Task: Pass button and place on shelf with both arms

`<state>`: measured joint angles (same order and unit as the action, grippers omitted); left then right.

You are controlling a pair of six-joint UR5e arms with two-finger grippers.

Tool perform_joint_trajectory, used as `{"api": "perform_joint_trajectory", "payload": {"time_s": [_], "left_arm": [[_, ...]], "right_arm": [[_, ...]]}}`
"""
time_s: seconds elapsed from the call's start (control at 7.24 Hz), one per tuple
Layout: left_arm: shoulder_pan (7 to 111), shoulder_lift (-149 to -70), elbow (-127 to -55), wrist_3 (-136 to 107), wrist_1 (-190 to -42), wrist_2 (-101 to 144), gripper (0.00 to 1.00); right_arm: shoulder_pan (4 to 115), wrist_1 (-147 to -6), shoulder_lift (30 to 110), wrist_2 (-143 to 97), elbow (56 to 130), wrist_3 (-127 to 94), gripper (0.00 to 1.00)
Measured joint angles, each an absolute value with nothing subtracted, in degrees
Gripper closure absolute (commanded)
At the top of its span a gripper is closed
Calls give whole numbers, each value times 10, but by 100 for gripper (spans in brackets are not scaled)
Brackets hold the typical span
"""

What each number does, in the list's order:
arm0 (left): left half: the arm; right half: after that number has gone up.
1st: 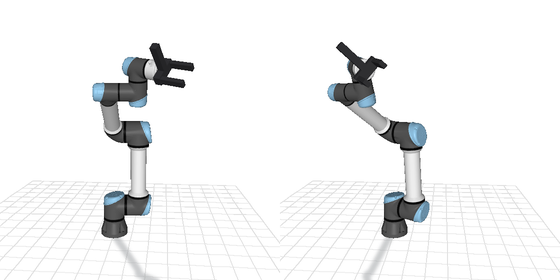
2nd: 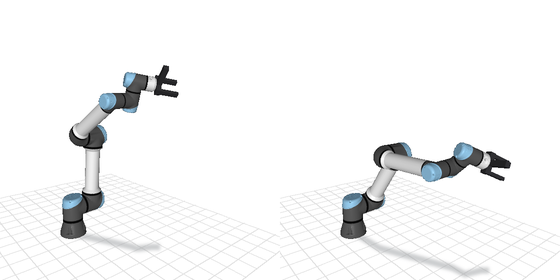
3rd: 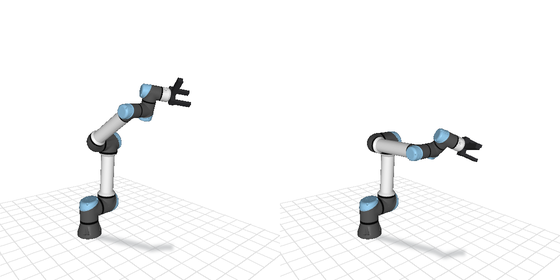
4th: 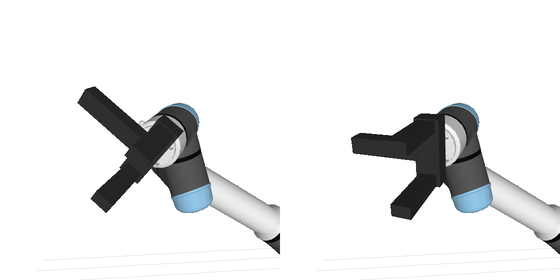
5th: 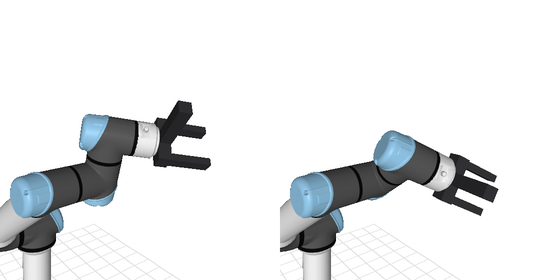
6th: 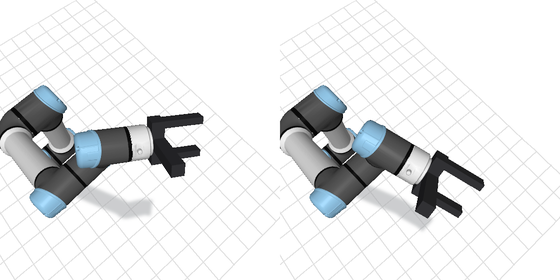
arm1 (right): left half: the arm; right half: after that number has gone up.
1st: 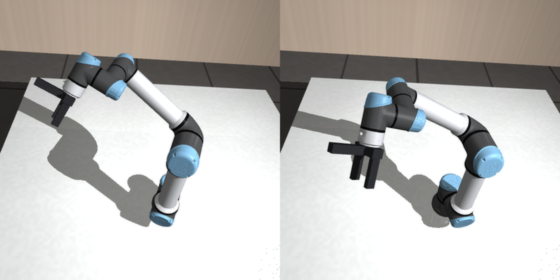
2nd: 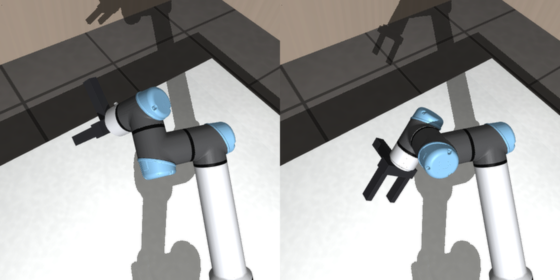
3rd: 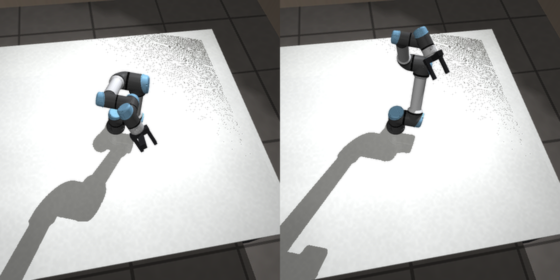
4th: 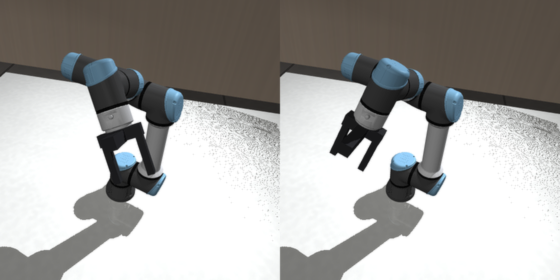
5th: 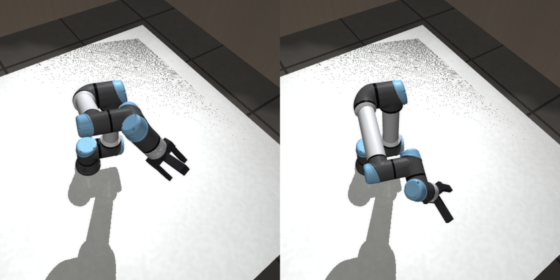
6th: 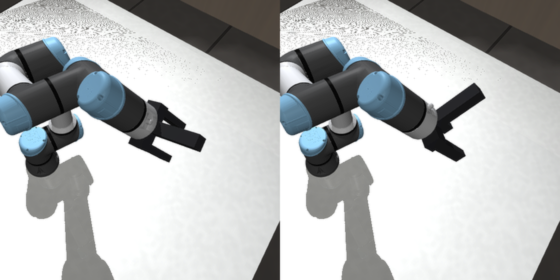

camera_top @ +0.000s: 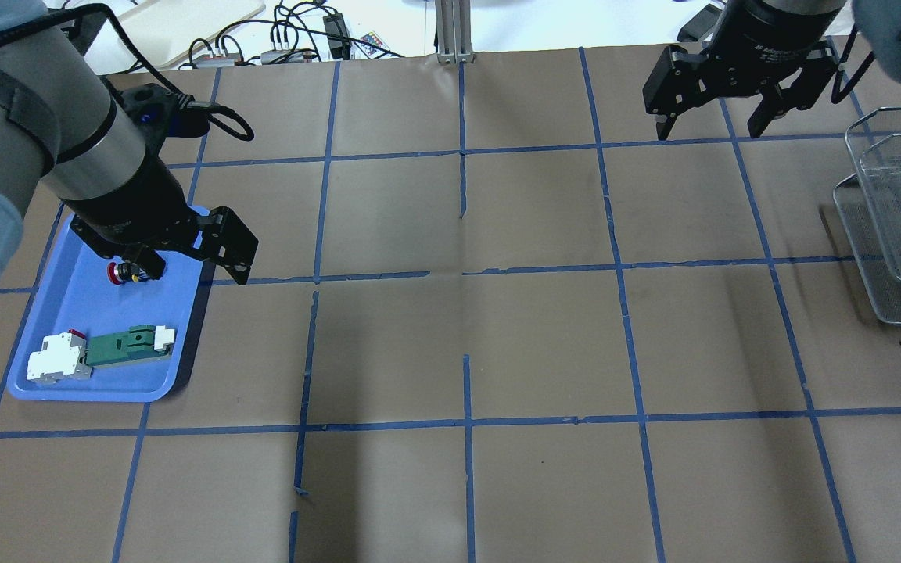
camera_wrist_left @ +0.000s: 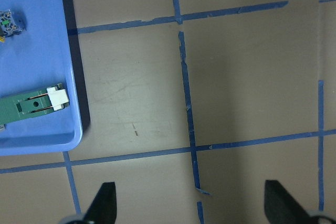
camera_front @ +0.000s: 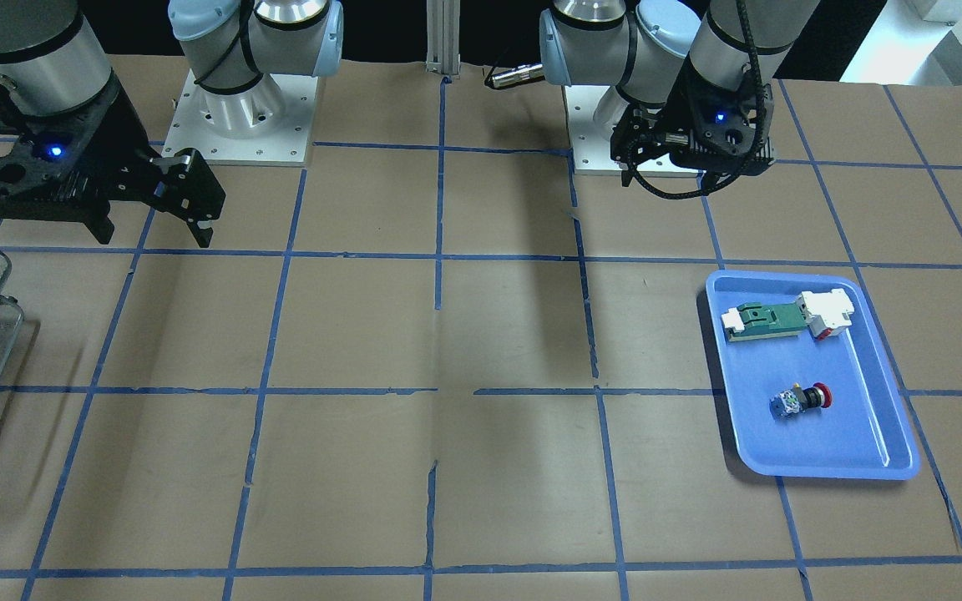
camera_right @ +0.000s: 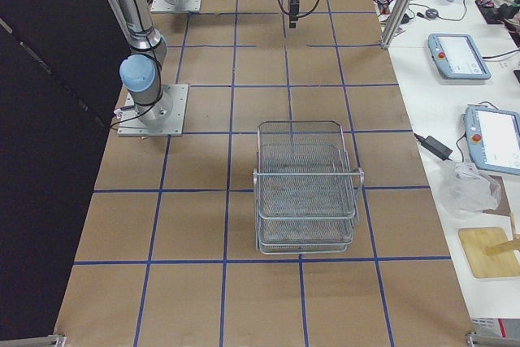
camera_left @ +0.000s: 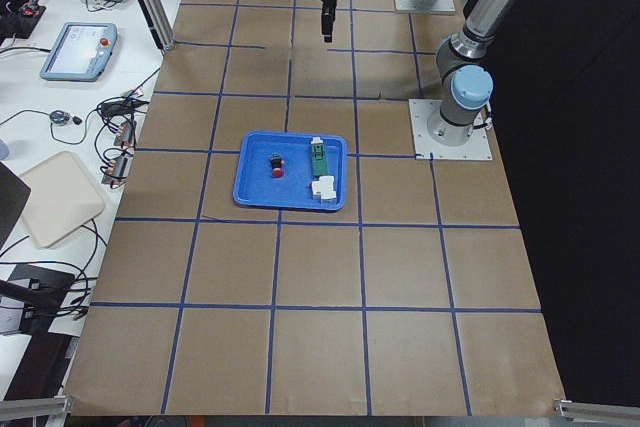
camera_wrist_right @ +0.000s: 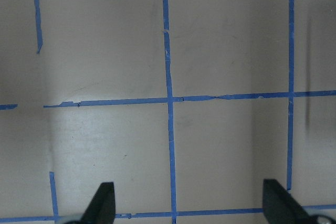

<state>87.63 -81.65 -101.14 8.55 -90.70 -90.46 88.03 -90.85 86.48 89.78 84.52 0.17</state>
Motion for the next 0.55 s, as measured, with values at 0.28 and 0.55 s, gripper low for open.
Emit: {"api": "perform_joint_trajectory", "payload": {"time_s": [0.28,0.55], "left_arm": [[877,-817,-1013,85,-906,-905,0],[875,-818,-1014,86,-902,-904,0]], "right_arm": [[880,-908,867,899,845,-4,0],[880,-909,872,900,845,-5,0]]}}
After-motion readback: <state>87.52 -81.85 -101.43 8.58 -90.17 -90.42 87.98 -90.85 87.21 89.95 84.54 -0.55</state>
